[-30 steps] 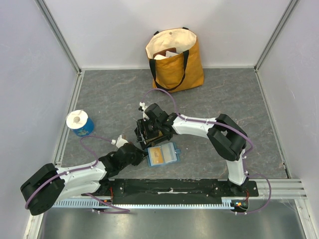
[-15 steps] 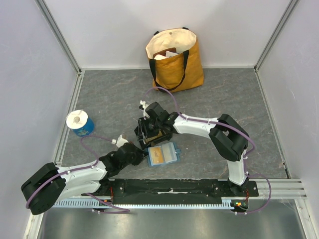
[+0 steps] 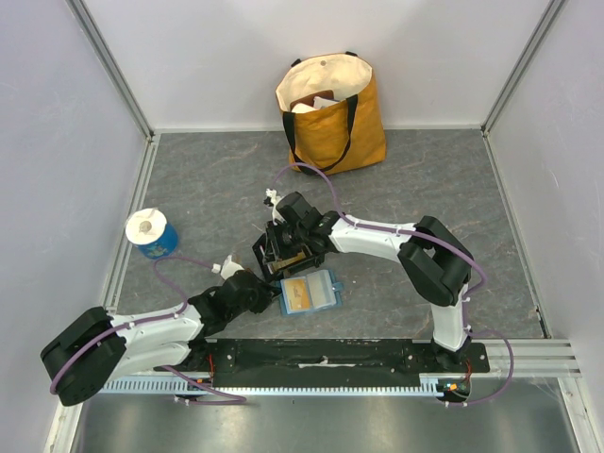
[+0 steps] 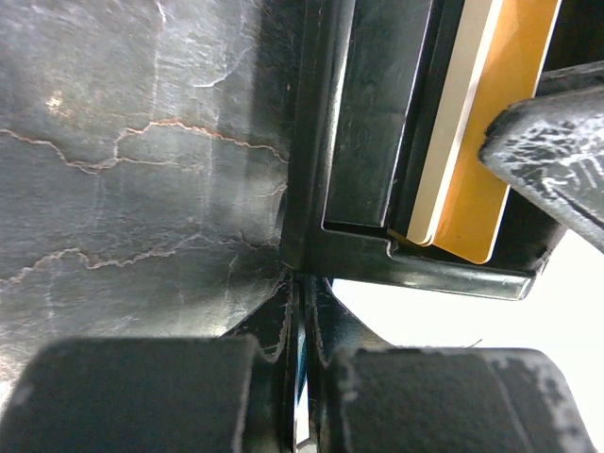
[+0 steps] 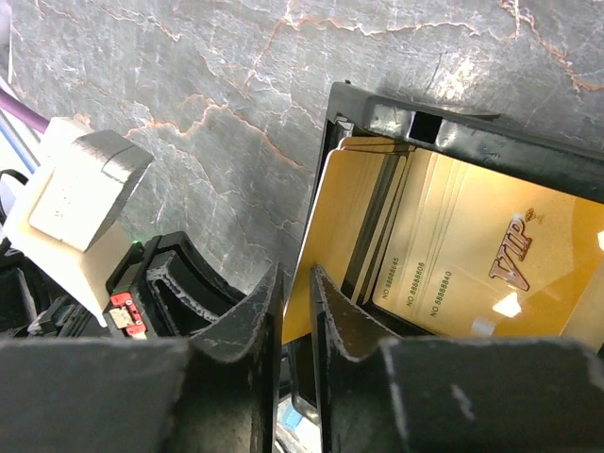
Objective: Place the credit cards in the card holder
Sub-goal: Pick up the credit card from the storage box.
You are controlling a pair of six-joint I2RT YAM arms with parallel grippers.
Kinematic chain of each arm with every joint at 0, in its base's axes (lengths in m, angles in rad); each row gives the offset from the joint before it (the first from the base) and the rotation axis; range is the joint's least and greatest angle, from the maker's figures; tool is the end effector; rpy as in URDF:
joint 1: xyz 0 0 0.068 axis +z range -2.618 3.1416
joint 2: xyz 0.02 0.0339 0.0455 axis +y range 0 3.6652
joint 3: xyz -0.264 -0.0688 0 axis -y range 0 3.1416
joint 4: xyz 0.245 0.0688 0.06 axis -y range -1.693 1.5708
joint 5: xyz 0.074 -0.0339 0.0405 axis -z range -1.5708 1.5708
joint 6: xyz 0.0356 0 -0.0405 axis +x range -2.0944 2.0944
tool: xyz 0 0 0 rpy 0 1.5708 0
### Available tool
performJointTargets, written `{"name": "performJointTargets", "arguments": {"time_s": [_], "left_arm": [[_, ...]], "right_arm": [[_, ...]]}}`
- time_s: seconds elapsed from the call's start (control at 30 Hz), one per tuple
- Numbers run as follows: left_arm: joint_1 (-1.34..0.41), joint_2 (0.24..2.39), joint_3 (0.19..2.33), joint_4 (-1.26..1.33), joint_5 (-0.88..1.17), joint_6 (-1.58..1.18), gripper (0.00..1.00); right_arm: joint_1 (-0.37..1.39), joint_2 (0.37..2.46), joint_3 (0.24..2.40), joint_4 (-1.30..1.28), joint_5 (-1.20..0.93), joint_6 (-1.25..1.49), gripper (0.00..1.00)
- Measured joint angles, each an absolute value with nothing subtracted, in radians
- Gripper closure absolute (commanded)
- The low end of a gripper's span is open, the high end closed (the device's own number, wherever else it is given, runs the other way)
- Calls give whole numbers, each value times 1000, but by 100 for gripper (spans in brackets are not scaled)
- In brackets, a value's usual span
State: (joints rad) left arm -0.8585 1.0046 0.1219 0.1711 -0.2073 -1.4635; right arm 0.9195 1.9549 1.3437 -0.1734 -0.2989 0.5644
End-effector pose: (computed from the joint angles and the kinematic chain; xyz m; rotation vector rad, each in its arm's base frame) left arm 0.1119 -0.1184 0.1141 -0.8449 2.3137 -0.9319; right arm 0.2526 0.3487 0.1905 -0.6124 2.5035 1.0063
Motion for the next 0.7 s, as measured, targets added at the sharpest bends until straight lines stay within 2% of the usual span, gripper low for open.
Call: {"name": "performJointTargets", "arguments": {"time_s": [0.23,0.3,0.33,0.4,0.53,0.7], "left_arm": [[-857,1012,122,180,-203,-1464,98],[-854,1016,122,185,-199,-1464,98],[-854,1018,122,187,-199,-1464,98],[-853,1023,122,194,-197,-1464,98],[-852,1025,122,197,-194,-1464,98],[-849,1025,122,197,-190,-1464,98]], "right_arm": [[918,1934,1344,-172,-309,565,93],[918,1934,1344,-172,-311,565,93],[918,1934,1344,-172,-311,566,91],[918,1934,1344,-173,-310,566,69],[918,1934,1343,-173,-296,570,45],[916,1934,1343,-173,-276,568,38]]}}
